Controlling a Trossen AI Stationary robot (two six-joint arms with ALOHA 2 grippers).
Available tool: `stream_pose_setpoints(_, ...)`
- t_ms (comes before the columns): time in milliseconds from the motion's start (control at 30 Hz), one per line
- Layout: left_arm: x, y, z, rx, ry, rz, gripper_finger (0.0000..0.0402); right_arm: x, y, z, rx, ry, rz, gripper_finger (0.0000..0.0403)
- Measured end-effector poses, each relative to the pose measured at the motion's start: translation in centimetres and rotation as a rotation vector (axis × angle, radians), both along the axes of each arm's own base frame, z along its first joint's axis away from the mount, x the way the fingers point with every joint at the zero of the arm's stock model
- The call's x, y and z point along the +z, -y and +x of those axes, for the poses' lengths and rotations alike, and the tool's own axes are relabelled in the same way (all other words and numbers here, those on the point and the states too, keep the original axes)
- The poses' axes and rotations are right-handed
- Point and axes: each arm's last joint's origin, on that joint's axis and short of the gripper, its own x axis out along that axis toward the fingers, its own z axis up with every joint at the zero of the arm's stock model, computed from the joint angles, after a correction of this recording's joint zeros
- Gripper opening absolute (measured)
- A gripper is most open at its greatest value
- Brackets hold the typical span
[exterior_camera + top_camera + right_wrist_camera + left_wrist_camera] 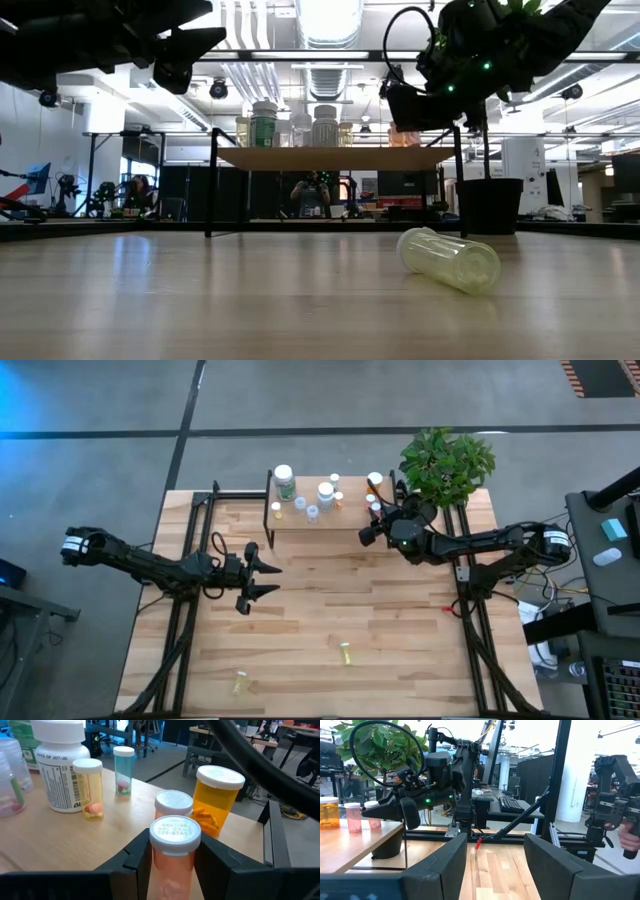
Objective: Pick and place medicine bottles onto shelf by color
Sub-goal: Put the pink pill bottle on the shelf
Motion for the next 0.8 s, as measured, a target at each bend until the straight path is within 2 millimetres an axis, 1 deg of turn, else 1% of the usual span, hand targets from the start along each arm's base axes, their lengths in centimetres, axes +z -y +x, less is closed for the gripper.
stream_pose_setpoints(567,0.00,0.00,0.00,-0.001,0.000,0.000,0.0183,0.50,-0.66,-0.80,0.007,0.010,0.053,0.0121)
stream_pose_setpoints(667,0.00,0.00,0.00,-0.001,0.000,-0.001,0.0183,0.44,-0.67,-0.81,0.012,0.016,0.068,0.0128)
stream_pose_setpoints(800,0.01,0.01,0.00,-0.003,0.001,-0.002,0.0183,0.43,-0.67,-0.79,0.015,0.017,0.070,0.0154)
